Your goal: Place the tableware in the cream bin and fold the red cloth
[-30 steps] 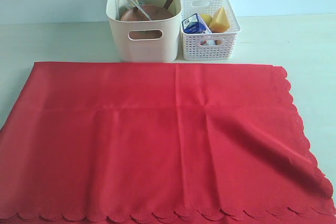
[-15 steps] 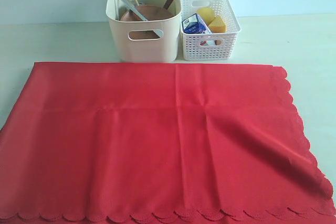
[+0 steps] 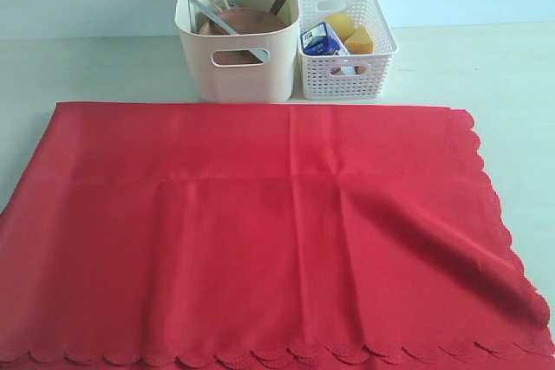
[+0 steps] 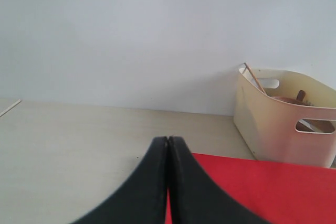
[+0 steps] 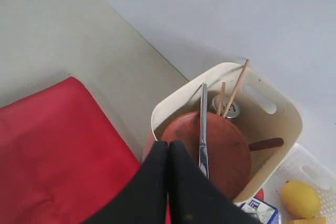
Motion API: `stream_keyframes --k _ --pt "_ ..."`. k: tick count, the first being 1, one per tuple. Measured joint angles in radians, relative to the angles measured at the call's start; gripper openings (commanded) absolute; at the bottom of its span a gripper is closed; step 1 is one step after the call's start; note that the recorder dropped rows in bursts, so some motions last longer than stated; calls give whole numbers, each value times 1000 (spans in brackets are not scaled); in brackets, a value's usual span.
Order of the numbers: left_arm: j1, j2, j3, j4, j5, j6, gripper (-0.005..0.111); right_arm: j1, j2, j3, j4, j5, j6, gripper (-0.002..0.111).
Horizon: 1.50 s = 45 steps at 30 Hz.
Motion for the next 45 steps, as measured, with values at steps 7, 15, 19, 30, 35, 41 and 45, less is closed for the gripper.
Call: stream_keyframes --k 7,15,19,30,35,41,45 --pt "0 0 0 0 0 0 3 0 -171 202 0 -118 41 0" --pt "0 0 0 0 0 0 3 0 -352 433 0 -258 90 0" --pt "0 0 0 0 0 0 3 0 -419 546 3 -319 116 0" --pt "0 0 0 0 -72 -51 3 0 -466 860 5 -512 156 0" --pt "0 0 0 0 -81 -194 3 0 -457 955 14 -587 160 0" --pt "0 47 0 0 -97 -213 3 -7 -362 1017 38 -695 163 0" --pt "0 175 -7 0 -104 -194 3 -38 -256 1017 54 -740 164 0"
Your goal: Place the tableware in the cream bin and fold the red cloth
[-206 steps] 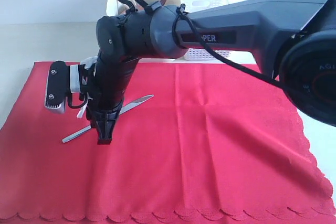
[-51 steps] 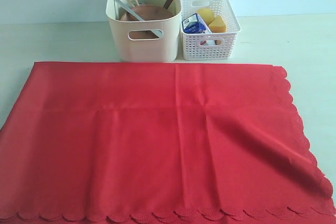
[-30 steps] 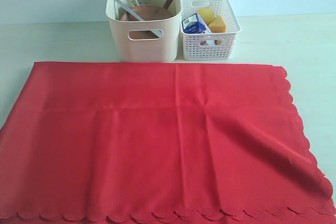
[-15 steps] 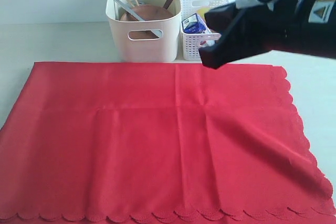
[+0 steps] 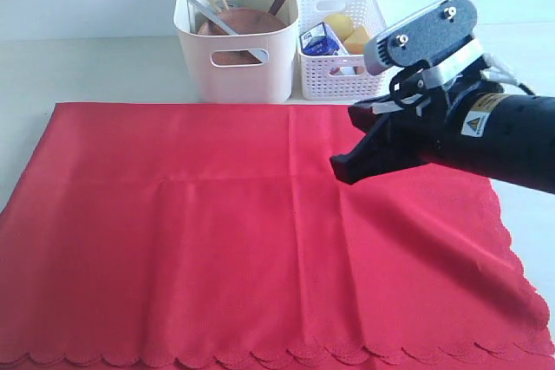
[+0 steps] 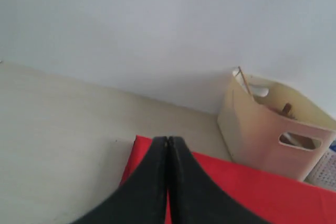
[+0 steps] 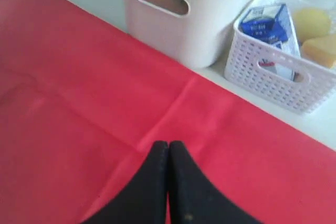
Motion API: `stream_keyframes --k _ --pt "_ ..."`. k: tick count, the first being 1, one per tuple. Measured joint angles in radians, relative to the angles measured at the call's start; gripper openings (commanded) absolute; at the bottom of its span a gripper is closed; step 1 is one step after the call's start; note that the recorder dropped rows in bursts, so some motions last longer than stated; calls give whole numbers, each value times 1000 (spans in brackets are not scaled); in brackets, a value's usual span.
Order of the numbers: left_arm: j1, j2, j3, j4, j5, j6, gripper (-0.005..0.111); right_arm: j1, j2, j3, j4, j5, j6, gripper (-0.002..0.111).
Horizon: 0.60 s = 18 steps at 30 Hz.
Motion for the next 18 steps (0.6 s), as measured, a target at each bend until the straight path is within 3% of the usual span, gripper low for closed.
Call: stream_keyframes --k 10,18 --pt "0 500 -103 27 -90 30 3 -3 231 2 5 -102 2 0" --pt "0 974 -218 61 -172 33 6 -3 269 2 5 -135 2 0"
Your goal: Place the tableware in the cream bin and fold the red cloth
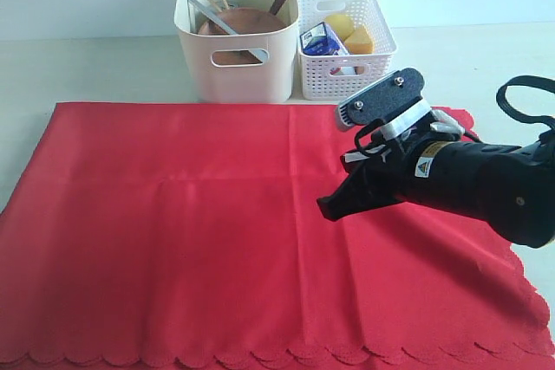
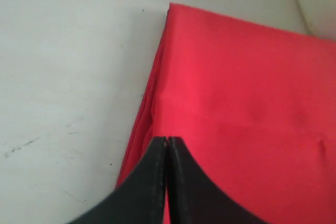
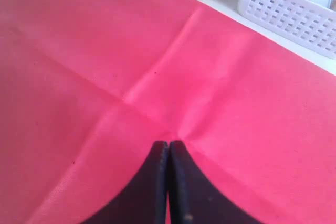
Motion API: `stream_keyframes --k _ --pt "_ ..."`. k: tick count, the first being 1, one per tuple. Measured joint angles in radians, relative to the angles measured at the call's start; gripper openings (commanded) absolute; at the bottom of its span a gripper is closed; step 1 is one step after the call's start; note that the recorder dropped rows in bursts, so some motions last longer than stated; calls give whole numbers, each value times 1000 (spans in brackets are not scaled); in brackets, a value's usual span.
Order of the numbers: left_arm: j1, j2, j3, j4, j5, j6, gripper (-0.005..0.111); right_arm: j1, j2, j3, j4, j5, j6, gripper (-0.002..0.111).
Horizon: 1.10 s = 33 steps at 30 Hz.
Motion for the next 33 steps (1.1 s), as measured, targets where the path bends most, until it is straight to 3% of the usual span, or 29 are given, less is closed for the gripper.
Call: stream_keyframes --k 3,7,10,13,20,22,24,27,30,33 --pt "0 147 -47 24 -16 0 25 0 0 0 0 -5 0 0" --pt "0 310 -116 43 -25 0 60 0 0 0 0 -7 0 0" --pt "0 401 -158 45 -32 0 73 0 0 0 0 -7 0 0" --pt "0 478 -184 47 -38 0 79 0 0 0 0 -7 0 0" --pt "0 606 -236 62 -77 7 78 0 0 0 0 -13 0 0" --pt "0 621 -242 88 -98 9 75 0 0 0 0 -13 0 0" --pt "0 628 -245 115 -109 9 66 0 0 0 0 -15 0 0" --pt "0 630 -245 127 -113 7 39 0 0 0 0 -15 0 0" --pt "0 630 -245 131 -111 -12 4 0 0 0 0 -15 0 0" --pt "0 630 -245 135 -99 -18 0 0 0 0 0 -15 0 0"
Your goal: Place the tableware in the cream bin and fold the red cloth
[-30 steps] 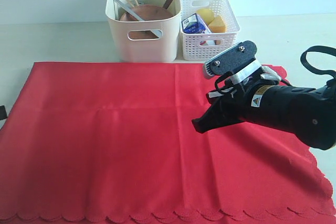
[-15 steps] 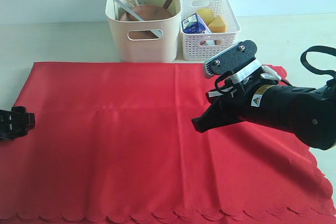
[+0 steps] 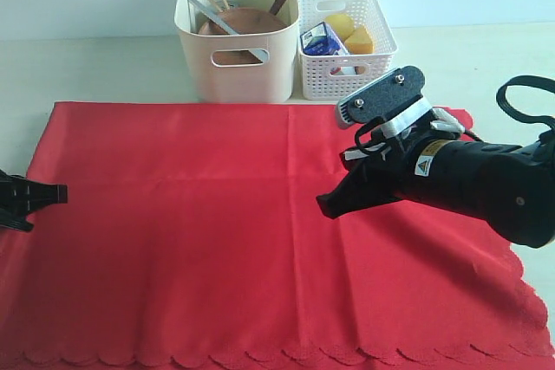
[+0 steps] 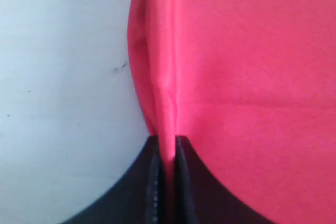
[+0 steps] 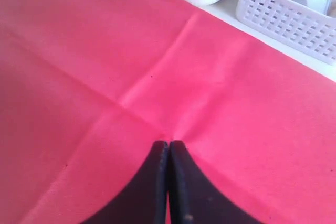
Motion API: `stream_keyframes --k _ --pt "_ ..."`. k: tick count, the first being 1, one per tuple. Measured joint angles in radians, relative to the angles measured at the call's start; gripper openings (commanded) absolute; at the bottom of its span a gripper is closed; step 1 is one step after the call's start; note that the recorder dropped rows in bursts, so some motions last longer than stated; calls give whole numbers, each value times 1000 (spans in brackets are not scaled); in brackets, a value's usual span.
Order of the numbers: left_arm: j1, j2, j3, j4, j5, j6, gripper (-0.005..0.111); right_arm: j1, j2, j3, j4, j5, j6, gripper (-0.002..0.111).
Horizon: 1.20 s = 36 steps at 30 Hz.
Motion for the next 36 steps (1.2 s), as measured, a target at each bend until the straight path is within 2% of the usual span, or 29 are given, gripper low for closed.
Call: stream_keyframes --k 6,11,14,17,21,24,29,36 --pt "27 -21 -2 29 40 24 0 0 0 0 0 8 0 0" --pt "126 -100 2 29 163 41 0 0 0 0 0 20 -17 0" --pt "131 -165 4 29 215 41 0 0 0 0 33 22 -49 0" --pt "90 -240 4 29 259 41 0 0 11 0 104 22 -106 0" --pt "-4 -357 -3 29 335 41 0 0 31 0 182 22 -155 0" --pt "-145 -446 -58 26 466 41 0 0 41 0 203 15 -166 0" --pt "-386 -481 -155 22 594 41 0 0 16 0 209 5 -166 0" --pt "-640 -449 -319 5 710 28 0 0 -176 23 219 -7 -188 0"
